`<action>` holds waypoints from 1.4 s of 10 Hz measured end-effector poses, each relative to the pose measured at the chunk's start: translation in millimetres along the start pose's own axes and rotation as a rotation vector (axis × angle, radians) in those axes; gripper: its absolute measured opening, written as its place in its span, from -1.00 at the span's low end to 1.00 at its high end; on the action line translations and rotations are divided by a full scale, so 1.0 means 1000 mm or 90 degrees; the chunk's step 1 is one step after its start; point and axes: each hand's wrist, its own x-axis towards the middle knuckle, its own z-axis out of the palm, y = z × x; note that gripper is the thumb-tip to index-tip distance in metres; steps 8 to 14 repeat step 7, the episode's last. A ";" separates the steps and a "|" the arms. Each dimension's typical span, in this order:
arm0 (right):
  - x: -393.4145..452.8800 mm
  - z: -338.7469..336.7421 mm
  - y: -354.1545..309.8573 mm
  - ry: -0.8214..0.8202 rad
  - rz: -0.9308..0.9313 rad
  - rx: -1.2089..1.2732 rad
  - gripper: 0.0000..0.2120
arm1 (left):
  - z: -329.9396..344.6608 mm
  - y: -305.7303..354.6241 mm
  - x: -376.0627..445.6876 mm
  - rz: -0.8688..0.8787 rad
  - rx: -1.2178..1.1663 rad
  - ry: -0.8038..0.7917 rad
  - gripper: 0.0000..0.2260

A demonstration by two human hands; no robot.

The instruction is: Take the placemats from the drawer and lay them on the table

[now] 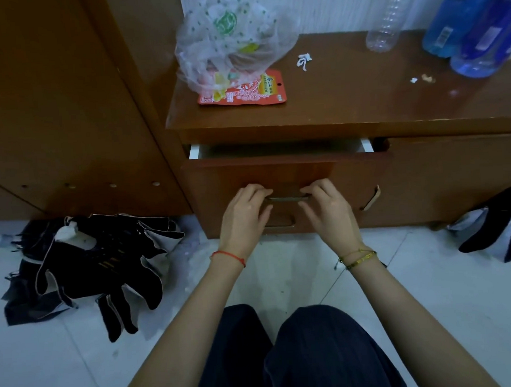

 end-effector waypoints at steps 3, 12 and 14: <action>0.032 0.009 0.014 -0.009 0.002 0.015 -0.81 | 0.005 -0.011 0.032 -0.023 -0.014 -0.001 -0.77; 0.030 0.003 0.018 -0.012 0.036 0.019 -0.68 | -0.002 -0.014 0.030 -0.021 0.026 -0.007 -0.73; 0.030 0.003 0.018 -0.012 0.036 0.019 -0.68 | -0.002 -0.014 0.030 -0.021 0.026 -0.007 -0.73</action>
